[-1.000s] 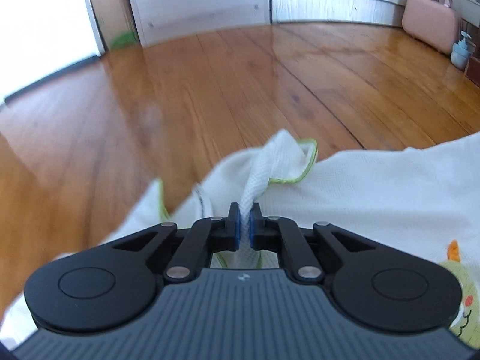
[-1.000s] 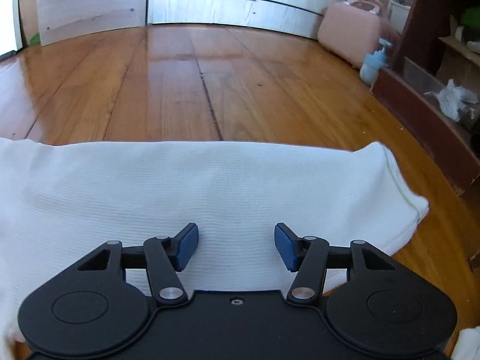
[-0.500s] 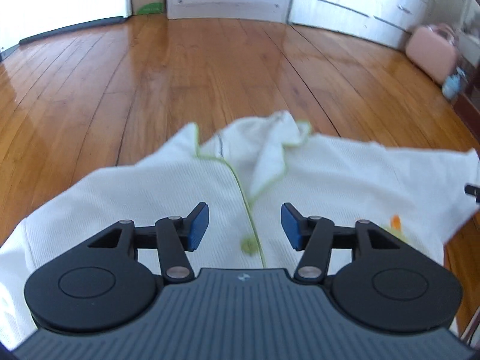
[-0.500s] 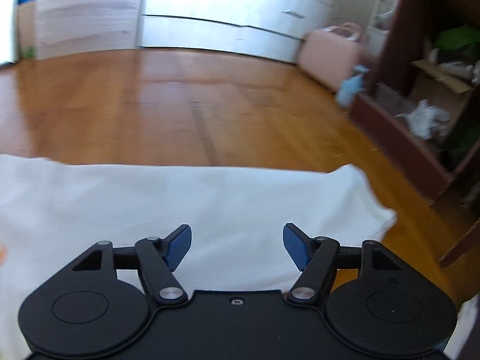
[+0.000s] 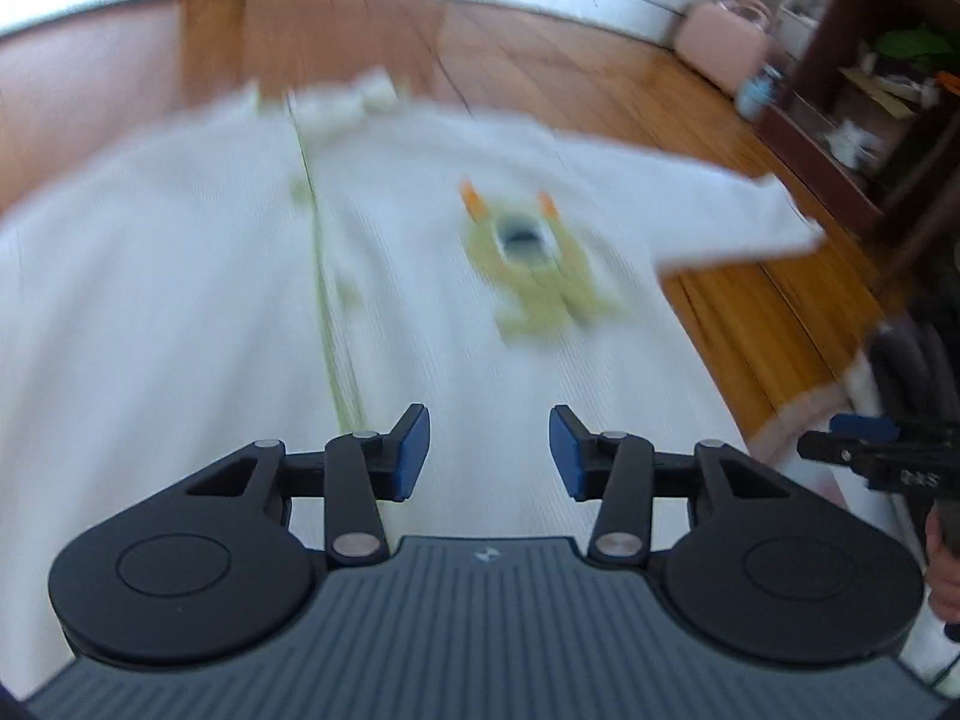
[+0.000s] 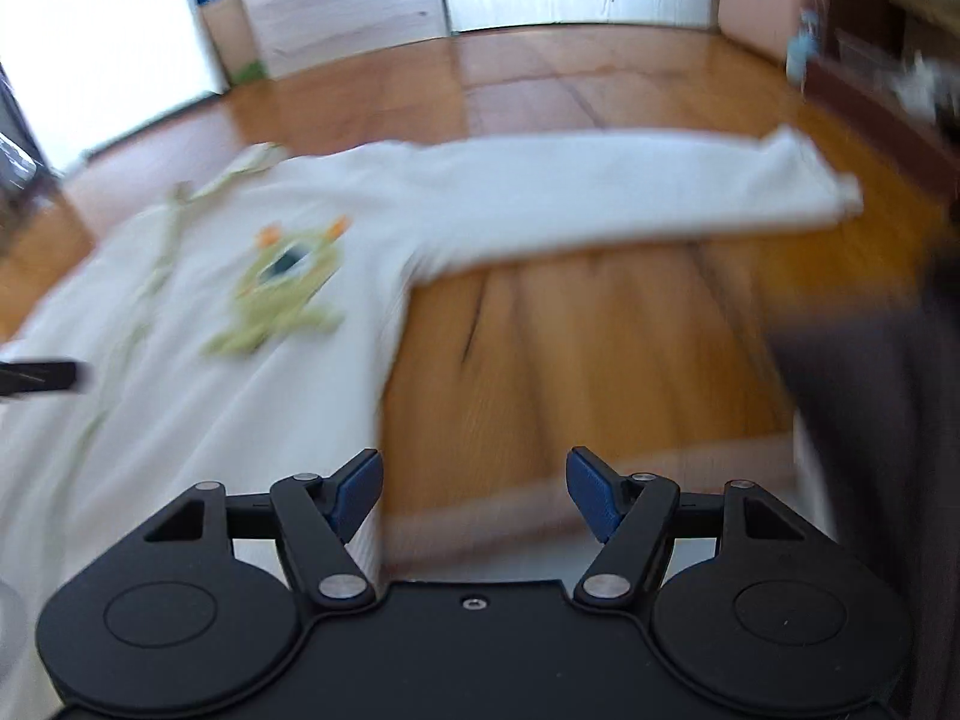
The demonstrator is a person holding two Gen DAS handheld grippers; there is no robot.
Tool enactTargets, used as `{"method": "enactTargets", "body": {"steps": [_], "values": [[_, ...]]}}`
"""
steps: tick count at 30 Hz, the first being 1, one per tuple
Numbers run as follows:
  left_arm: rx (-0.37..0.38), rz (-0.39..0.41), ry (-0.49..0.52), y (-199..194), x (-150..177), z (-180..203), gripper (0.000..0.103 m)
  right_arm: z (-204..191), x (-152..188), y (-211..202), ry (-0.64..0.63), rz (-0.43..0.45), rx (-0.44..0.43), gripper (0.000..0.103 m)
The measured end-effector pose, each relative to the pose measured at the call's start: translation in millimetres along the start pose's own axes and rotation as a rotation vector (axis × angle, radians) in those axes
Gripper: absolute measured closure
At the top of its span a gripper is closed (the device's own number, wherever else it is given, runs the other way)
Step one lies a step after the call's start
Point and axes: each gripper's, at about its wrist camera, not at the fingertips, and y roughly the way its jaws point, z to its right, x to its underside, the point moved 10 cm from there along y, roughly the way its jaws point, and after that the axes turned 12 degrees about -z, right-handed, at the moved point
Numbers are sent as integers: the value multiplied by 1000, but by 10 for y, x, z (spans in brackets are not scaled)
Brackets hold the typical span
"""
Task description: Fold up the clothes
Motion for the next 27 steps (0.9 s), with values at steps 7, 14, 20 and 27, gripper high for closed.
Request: {"method": "enactTargets", "body": {"steps": [7, 14, 20, 27], "values": [[6, -83, 239, -184, 720, 560, 61, -40, 1077, -503, -152, -35, -98, 44], [118, -71, 526, -155, 1083, 1394, 58, -403, 1211, -258, -370, -62, -25, 49], [215, -109, 597, 24, 1241, 1503, 56, -477, 1018, -321, -295, 90, 79, 100], [207, -211, 580, 230, 1374, 1374, 56, 57, 1228, -342, 295, 83, -11, 100]]}}
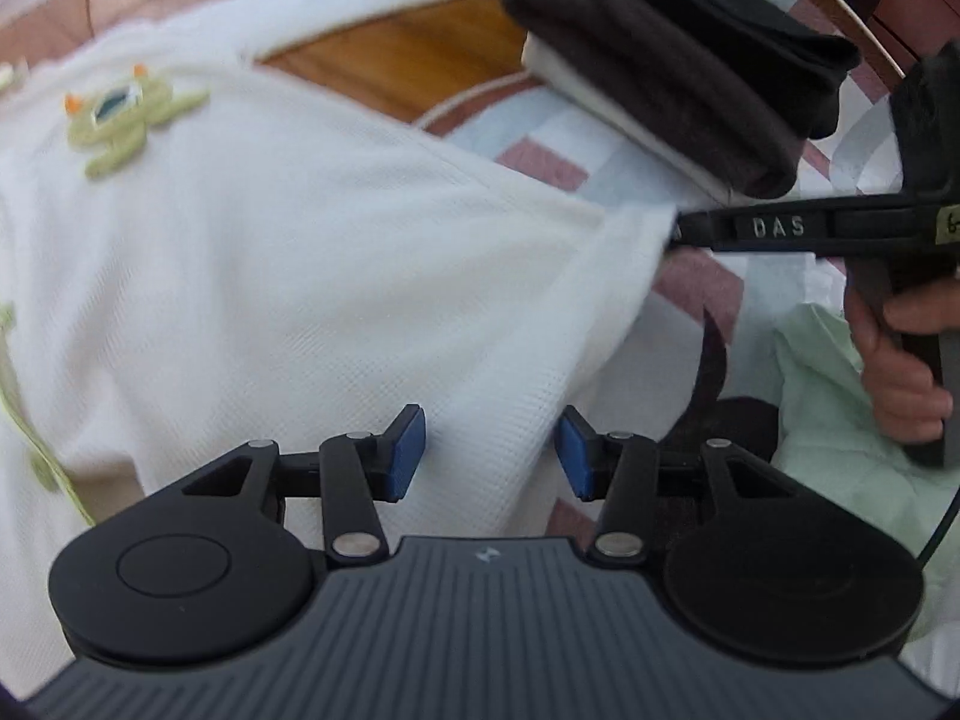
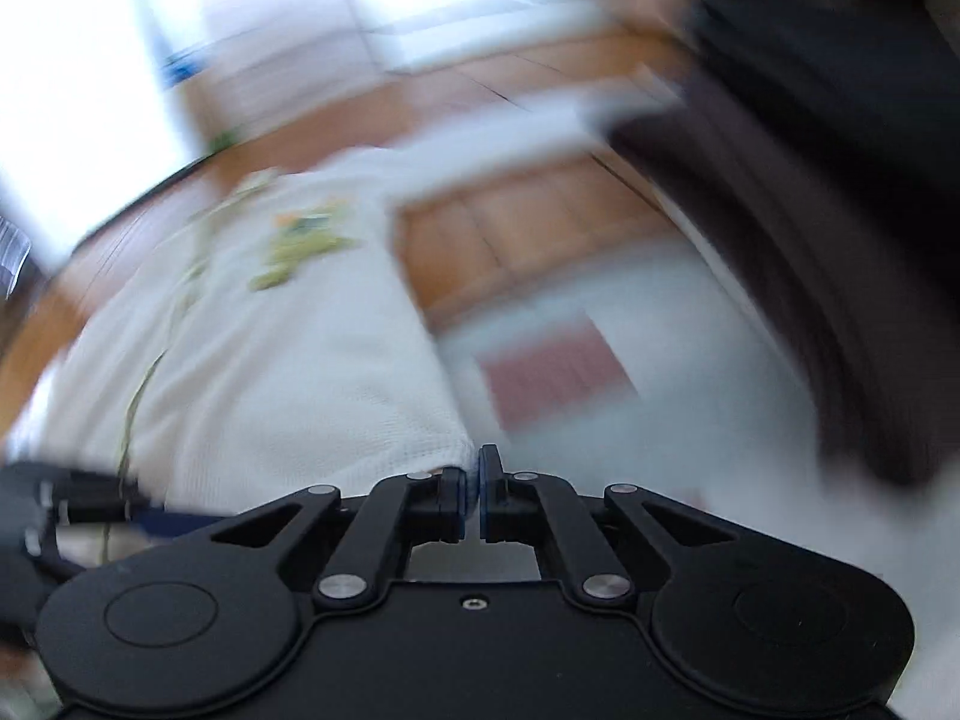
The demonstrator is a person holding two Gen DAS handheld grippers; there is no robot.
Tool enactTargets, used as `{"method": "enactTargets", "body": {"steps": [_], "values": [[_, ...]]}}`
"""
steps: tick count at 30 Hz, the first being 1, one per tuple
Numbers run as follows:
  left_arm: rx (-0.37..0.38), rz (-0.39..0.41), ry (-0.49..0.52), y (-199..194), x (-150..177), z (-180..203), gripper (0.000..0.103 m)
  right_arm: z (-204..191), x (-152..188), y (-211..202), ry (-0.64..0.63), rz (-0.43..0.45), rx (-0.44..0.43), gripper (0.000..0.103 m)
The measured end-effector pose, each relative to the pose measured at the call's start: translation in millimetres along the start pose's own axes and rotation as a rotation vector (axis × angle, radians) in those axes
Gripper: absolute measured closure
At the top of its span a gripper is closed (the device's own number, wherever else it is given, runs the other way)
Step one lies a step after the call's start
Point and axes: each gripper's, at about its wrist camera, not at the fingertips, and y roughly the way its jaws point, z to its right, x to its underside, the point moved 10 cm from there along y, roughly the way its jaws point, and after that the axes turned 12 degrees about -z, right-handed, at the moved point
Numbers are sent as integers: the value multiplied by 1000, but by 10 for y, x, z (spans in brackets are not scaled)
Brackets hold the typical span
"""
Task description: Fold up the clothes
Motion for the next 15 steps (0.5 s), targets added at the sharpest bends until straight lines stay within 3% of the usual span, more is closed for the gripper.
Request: {"method": "enactTargets", "body": {"steps": [2, 5, 7, 10, 12, 13, 15], "values": [[4, 0, 10, -13, 6, 10, 56, 128, 43, 24, 114, -36, -36, 100], [8, 16, 28, -65, -18, 51, 51, 101, -63, -104, 196, -13, -137, 100], [2, 26, 35, -75, -42, 59, 44, -64, -131, -233, 91, 37, -156, 100], [1, 35, 42, -12, -79, 60, 45, -194, -129, -232, -88, 82, -72, 100], [9, 42, 18, 44, -102, 39, 62, -225, -126, -207, -90, 73, -91, 100], [29, 33, -8, 40, -106, 32, 100, -254, -145, -262, -96, 84, -116, 100], [95, 75, -65, -132, -172, 40, 101, -310, -212, -393, -126, 117, -126, 101]]}}
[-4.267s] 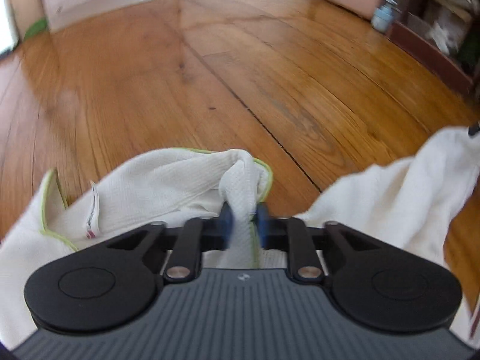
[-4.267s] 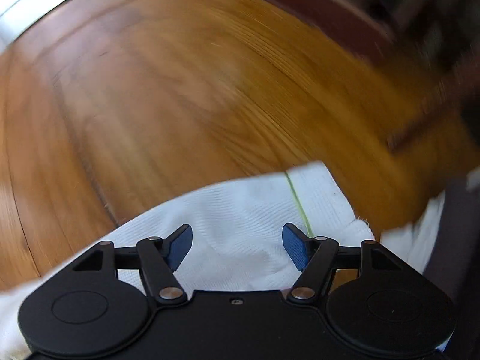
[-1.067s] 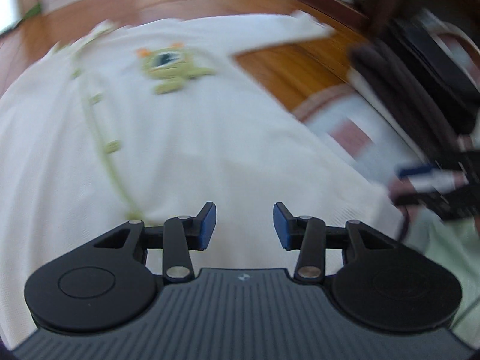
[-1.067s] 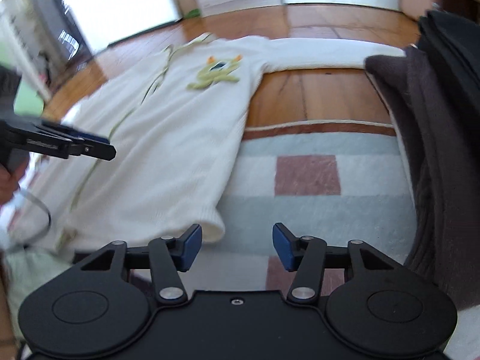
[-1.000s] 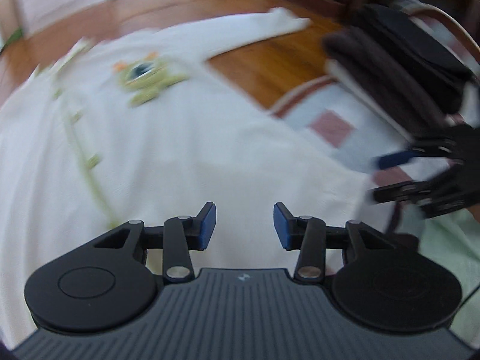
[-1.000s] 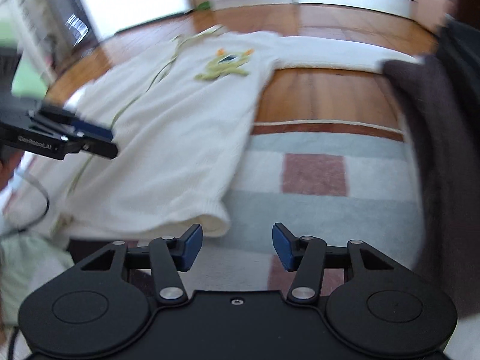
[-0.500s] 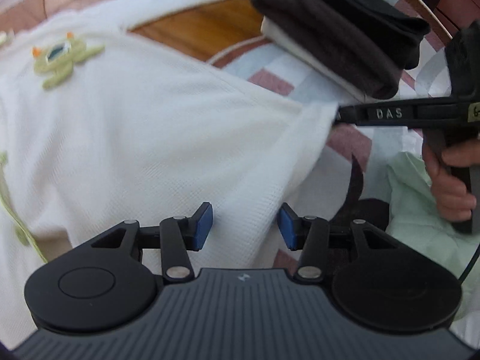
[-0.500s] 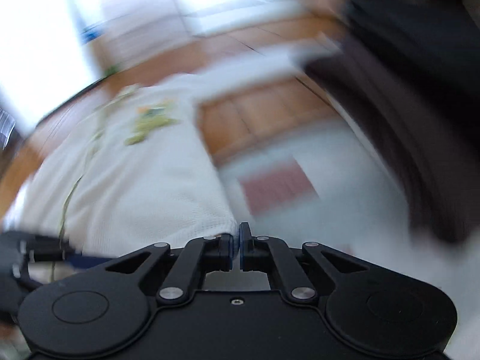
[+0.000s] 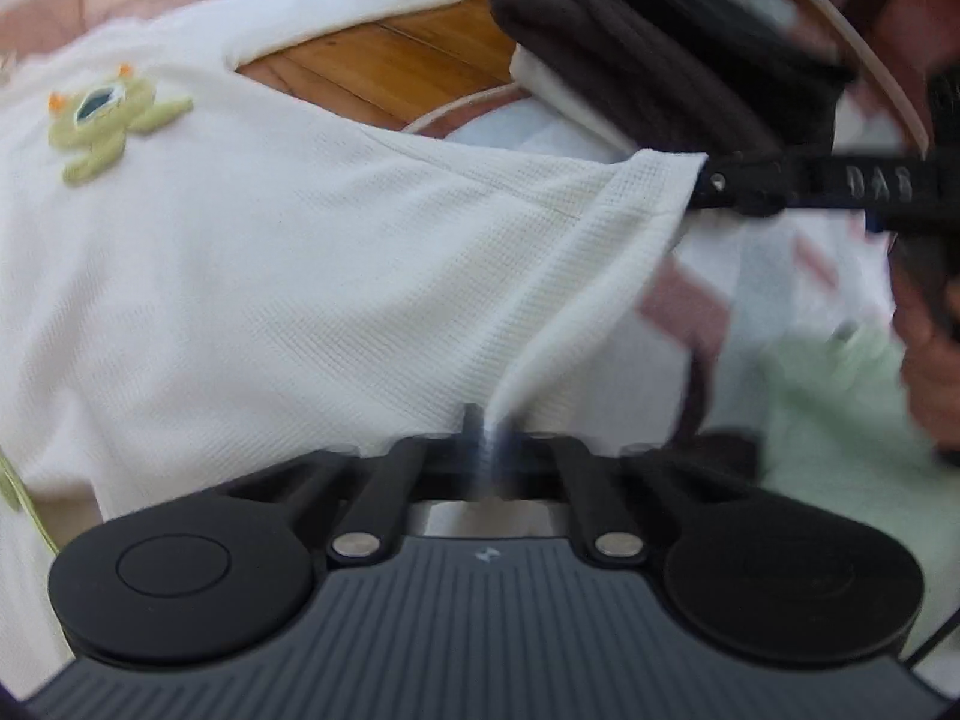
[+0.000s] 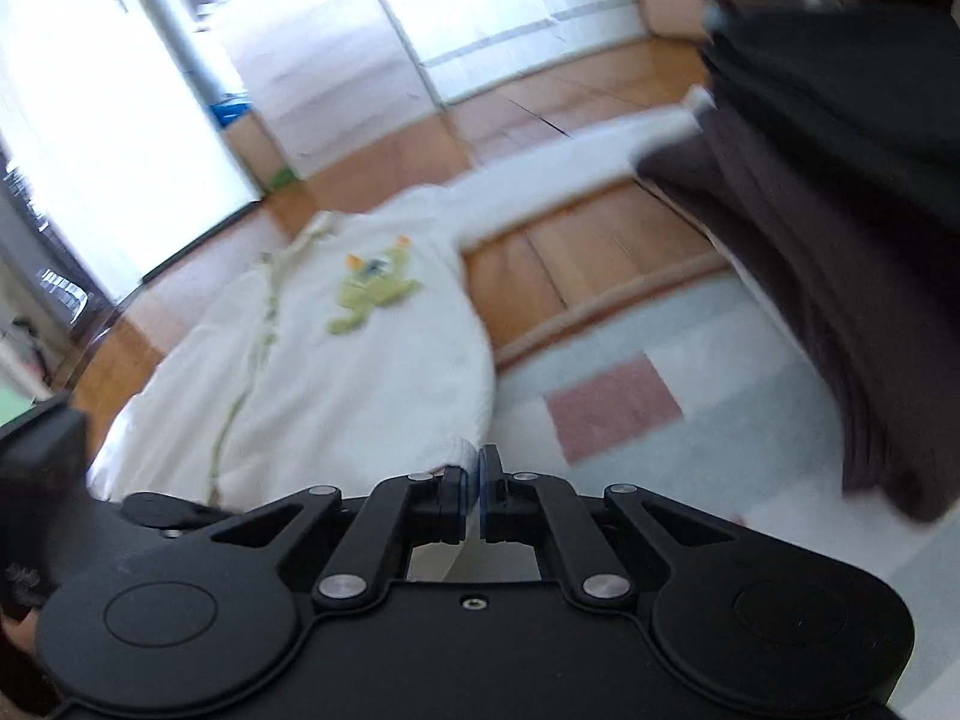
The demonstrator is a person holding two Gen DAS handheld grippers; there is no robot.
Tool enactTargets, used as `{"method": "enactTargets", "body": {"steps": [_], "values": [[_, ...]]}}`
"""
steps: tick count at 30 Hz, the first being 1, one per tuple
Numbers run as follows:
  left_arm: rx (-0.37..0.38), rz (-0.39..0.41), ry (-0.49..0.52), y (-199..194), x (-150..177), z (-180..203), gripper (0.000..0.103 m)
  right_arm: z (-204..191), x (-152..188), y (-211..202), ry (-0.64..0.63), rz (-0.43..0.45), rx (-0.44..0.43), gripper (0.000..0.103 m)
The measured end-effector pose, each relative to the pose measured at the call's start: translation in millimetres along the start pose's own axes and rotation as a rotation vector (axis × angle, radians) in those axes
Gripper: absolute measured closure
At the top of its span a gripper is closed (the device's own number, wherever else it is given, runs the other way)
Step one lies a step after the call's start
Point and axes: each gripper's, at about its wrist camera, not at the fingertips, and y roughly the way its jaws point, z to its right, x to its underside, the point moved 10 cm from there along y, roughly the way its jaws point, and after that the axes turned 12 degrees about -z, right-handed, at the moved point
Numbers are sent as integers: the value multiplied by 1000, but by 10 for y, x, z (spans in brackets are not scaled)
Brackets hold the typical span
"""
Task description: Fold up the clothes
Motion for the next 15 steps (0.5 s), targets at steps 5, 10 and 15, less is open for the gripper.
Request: {"method": "enactTargets", "body": {"steps": [5, 10, 15], "values": [[221, 75, -190, -204, -210, 16, 96, 607, 103, 170, 159, -62, 167, 100], [-104, -195, -92, 27, 224, -161, 58, 843, 247, 267, 239, -137, 271, 82], [-208, -220, -127, -436, 590, -394, 52, 867, 211, 161, 214, -135, 298, 59]]}}
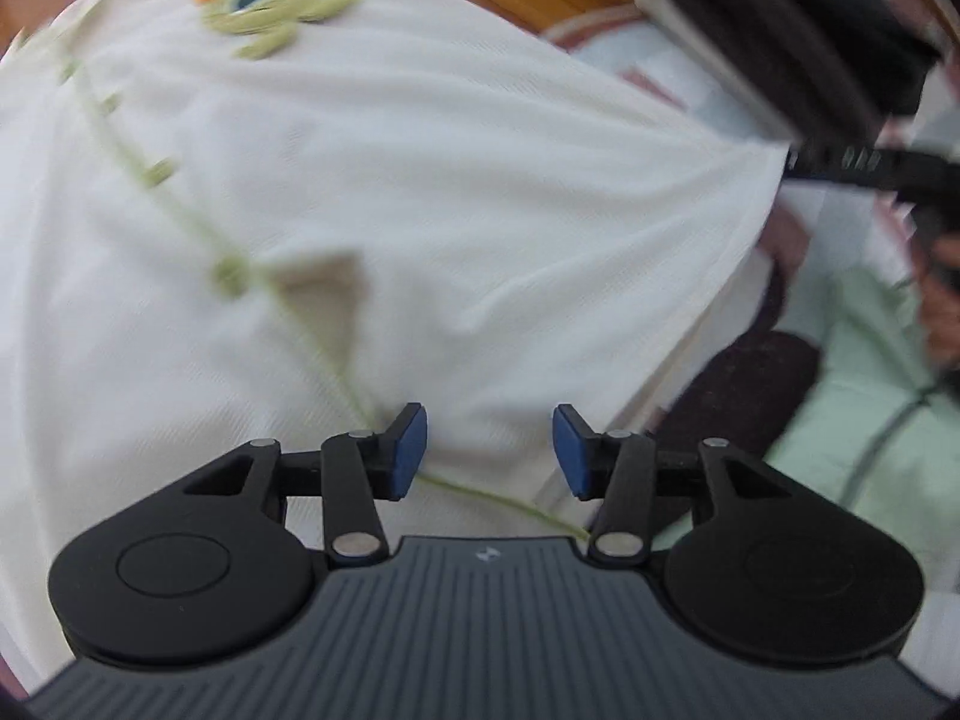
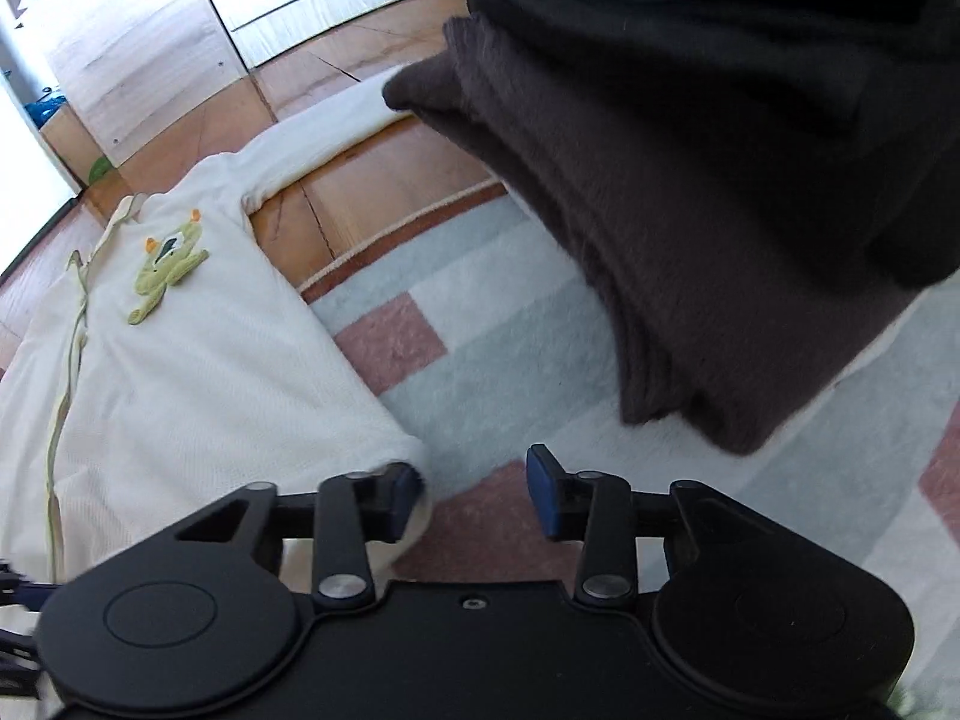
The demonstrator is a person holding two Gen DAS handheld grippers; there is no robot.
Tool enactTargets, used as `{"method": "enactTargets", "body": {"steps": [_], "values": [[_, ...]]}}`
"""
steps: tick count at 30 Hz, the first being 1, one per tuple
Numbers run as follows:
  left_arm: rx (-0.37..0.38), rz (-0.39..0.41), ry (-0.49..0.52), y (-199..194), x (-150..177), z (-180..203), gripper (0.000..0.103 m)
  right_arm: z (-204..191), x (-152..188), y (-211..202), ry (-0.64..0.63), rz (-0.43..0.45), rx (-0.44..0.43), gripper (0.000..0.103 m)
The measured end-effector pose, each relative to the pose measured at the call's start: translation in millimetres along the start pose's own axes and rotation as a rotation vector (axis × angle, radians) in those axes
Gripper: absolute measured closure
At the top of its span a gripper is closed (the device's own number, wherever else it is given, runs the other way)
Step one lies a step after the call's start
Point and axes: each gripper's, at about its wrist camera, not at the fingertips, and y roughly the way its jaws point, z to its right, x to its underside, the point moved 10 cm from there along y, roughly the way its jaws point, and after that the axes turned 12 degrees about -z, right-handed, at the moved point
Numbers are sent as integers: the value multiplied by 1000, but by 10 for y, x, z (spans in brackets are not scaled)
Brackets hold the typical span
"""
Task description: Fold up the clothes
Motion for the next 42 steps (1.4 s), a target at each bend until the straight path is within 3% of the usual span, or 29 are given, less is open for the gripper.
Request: {"method": "enactTargets", "body": {"steps": [2, 8, 11, 15, 16, 18, 19, 20, 21, 22, 24, 27, 30, 34, 39, 42], "values": [[-43, 21, -3, -119, 133, -107, 44, 19, 14, -31, -15, 4, 11, 55], [-69, 2, -105, -124, 324, -402, 43, 127, 127, -77, -7, -83, 77, 50], [-138, 34, -128, -194, 292, -538, 43, -64, 110, -314, -175, -10, 166, 51], [-43, 25, -129, -100, 244, -485, 43, -264, 27, -696, -330, 134, 275, 51], [-18, 2, -134, -30, 245, -453, 43, -335, 10, -758, -355, 157, 265, 50], [13, -33, -140, 99, 241, -397, 39, -608, 33, -749, -431, 132, 127, 50], [15, -30, -136, 131, 226, -374, 31, -808, 103, -652, -481, 57, 14, 51], [19, -21, -131, 147, 203, -354, 33, -1022, 202, -547, -533, -25, -94, 55], [25, -6, -125, 137, 177, -339, 42, -1227, 304, -465, -595, -75, -170, 55], [37, 2, -110, 120, 165, -321, 99, -1422, 409, -405, -672, -99, -224, 55], [64, 7, -114, 64, 190, -338, 103, -1784, 653, -304, -852, -132, -304, 55], [17, 41, -174, -81, 249, -494, 103, -2158, 1018, -190, -1101, -175, -356, 55], [-62, 75, -218, -237, 300, -661, 103, -2333, 1142, 1, -1195, -228, -344, 55], [-20, 89, -240, -263, 277, -681, 103, -2339, 1029, 299, -1181, -241, -265, 55], [-80, 35, -243, -102, 271, -809, 103, -2471, 1108, 142, -1173, -204, -342, 53], [-156, 3, -241, -12, 282, -923, 103, -2504, 1225, 119, -1160, -260, -381, 53]]}}
